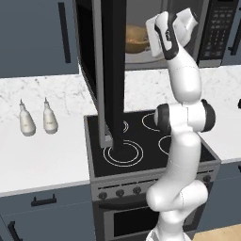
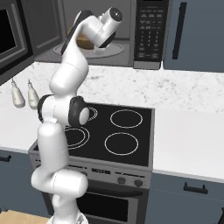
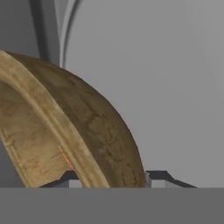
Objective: Open the microwave, place the bowl with waffle inside the microwave, then close the microwave door and turn it on.
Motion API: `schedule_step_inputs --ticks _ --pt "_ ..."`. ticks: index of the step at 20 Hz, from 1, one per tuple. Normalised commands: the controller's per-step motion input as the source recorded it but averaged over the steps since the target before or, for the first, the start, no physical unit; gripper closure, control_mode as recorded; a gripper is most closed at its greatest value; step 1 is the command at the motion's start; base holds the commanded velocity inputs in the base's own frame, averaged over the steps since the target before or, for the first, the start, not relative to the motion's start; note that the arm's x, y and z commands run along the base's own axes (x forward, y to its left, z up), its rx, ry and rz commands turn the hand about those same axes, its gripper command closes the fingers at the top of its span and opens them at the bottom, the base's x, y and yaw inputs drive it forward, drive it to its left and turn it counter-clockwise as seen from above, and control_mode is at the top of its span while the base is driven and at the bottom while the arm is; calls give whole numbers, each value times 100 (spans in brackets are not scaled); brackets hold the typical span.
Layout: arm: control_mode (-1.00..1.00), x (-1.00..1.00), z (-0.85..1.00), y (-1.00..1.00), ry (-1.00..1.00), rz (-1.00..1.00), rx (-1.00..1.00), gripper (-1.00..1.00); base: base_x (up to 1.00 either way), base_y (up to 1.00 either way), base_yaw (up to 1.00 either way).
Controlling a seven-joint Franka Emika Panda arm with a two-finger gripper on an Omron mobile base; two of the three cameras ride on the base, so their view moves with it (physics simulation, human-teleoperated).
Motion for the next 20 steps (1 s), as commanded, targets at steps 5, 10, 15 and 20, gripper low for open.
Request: schedule_step_inputs --ticks 5,10,15,20 --pt "-100 -12 0 0 -24 0 1 -100 0 0 0" --pt "-100 -27 0 0 -23 -2 1 -100 0 0 0" --pt "-100 -89 0 6 -19 0 0 -100 0 0 0" --pt "-100 -100 2 14 -25 0 0 100 0 0 0"
